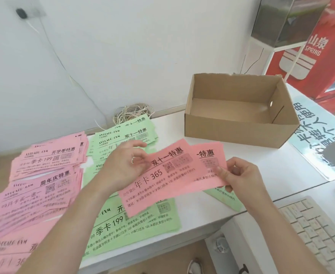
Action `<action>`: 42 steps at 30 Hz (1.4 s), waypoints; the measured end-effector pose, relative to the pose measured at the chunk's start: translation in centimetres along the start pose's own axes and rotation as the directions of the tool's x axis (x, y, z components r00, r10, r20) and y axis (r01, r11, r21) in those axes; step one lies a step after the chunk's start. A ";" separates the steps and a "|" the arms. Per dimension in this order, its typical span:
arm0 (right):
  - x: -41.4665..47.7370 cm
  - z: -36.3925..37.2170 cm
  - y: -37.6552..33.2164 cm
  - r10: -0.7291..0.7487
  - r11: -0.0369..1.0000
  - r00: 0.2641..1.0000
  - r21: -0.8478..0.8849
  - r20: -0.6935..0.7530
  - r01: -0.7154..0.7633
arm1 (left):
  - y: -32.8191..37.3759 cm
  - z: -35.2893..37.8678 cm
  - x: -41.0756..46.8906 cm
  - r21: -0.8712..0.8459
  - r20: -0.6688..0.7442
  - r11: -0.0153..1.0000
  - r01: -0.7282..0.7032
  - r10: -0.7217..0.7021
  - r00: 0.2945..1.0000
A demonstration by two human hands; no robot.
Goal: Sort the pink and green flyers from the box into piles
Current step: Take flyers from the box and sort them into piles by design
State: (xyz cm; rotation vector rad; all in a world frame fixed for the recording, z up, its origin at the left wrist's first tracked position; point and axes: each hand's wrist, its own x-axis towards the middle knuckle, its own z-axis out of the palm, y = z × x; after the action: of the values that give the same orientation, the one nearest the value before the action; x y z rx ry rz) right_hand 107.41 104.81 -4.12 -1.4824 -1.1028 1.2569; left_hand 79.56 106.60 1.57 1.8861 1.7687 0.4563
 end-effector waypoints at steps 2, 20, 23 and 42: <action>0.0 0.5 -0.3 -0.005 1.000 0.998 0.031 0.064 0.003 | -0.2 0.5 -0.2 0.028 -0.038 0.999 -0.032 0.033 0.999; -1.2 17.7 -2.4 0.300 0.915 0.685 0.001 0.664 -0.402 | -13.2 -6.4 -14.2 0.387 -0.372 0.911 0.144 0.011 0.928; -2.3 21.2 -2.7 0.322 0.916 0.638 -0.058 0.700 -0.398 | -15.8 -7.7 -16.3 0.254 -0.460 0.933 0.255 -0.116 0.881; -8.8 34.3 -4.5 0.257 0.916 0.743 -0.401 0.618 0.016 | -29.2 -21.3 -19.4 -0.334 -0.392 0.911 0.242 -0.367 0.844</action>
State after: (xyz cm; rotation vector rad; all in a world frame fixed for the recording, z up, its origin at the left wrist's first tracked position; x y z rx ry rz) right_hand 72.18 99.78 -1.44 -1.4248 -1.8334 1.8232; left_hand 41.75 90.87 4.02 1.3373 2.1231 1.0180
